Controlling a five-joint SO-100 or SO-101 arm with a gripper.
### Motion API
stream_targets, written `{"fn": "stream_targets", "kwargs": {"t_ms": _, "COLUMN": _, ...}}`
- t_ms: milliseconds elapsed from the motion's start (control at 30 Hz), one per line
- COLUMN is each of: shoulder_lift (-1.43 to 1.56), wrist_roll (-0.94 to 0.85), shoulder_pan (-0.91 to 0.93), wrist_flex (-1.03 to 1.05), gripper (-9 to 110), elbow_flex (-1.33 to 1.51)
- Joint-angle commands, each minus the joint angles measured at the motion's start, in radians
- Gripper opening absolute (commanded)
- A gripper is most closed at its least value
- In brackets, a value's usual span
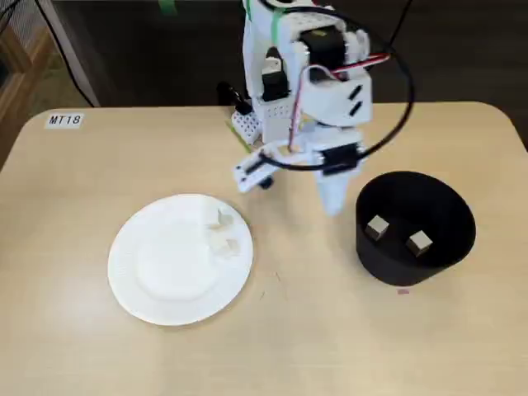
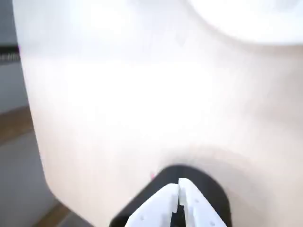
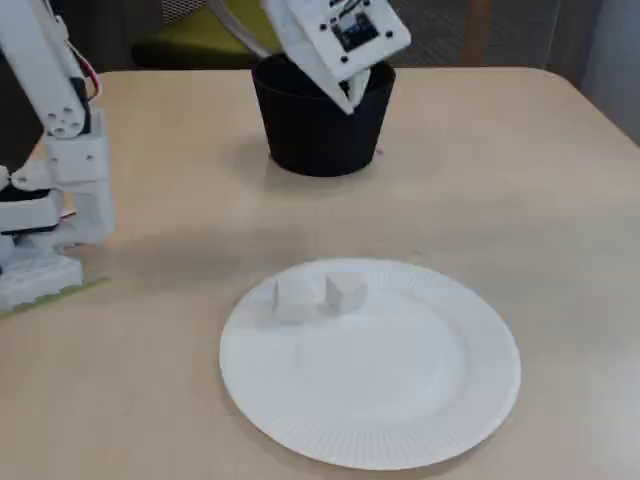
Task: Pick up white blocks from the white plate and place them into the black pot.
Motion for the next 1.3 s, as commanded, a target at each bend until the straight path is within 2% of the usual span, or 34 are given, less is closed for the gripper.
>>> {"fn": "stream_targets", "kwargs": {"t_ms": 0, "shoulder_lift": -0.021, "wrist_roll": -0.051, "shoulder_pan": 0.115, "wrist_flex": 0.037, "gripper": -2, "elbow_flex": -0.028}}
{"fn": "stream_targets", "kwargs": {"t_ms": 233, "shoulder_lift": -0.189, "wrist_roll": -0.132, "shoulder_pan": 0.224, "wrist_flex": 0.11, "gripper": -2, "elbow_flex": -0.104}}
{"fn": "stream_targets", "kwargs": {"t_ms": 500, "shoulder_lift": -0.426, "wrist_roll": -0.305, "shoulder_pan": 0.285, "wrist_flex": 0.262, "gripper": -2, "elbow_flex": -0.281}}
{"fn": "stream_targets", "kwargs": {"t_ms": 600, "shoulder_lift": -0.442, "wrist_roll": -0.36, "shoulder_pan": 0.304, "wrist_flex": 0.265, "gripper": 13, "elbow_flex": -0.281}}
{"fn": "stream_targets", "kwargs": {"t_ms": 733, "shoulder_lift": -0.443, "wrist_roll": -0.391, "shoulder_pan": 0.328, "wrist_flex": 0.265, "gripper": 24, "elbow_flex": -0.279}}
{"fn": "stream_targets", "kwargs": {"t_ms": 900, "shoulder_lift": -0.463, "wrist_roll": -0.405, "shoulder_pan": 0.367, "wrist_flex": 0.272, "gripper": 29, "elbow_flex": -0.268}}
{"fn": "stream_targets", "kwargs": {"t_ms": 1267, "shoulder_lift": -0.558, "wrist_roll": -0.41, "shoulder_pan": 0.373, "wrist_flex": 0.295, "gripper": 29, "elbow_flex": -0.268}}
